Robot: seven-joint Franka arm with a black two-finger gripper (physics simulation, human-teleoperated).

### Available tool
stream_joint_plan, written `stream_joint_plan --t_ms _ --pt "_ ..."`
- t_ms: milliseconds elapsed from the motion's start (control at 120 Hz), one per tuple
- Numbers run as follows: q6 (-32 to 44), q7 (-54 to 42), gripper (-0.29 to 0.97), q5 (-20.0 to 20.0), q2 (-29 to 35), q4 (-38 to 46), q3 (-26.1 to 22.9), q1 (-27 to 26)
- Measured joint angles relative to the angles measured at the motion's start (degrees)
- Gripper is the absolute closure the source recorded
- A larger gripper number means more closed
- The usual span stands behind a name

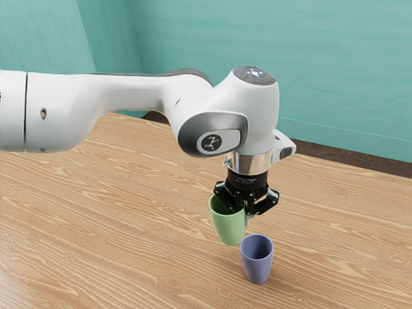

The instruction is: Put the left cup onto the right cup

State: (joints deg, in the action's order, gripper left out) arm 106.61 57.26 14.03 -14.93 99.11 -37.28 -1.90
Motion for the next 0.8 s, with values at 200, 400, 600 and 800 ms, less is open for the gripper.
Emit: stream_joint_plan --t_ms 200,400,600,800 --pt "0.6 0.5 0.78 -0.2 -0.1 0.2 -0.1 0.0" --pt "0.9 0.8 0.78 -0.6 0.0 0.1 -0.1 0.0" --pt "0.8 1.1 0.78 -0.6 0.1 0.1 -0.1 0.0" --pt "0.6 1.1 0.78 -0.5 0.0 0.2 0.5 0.0"
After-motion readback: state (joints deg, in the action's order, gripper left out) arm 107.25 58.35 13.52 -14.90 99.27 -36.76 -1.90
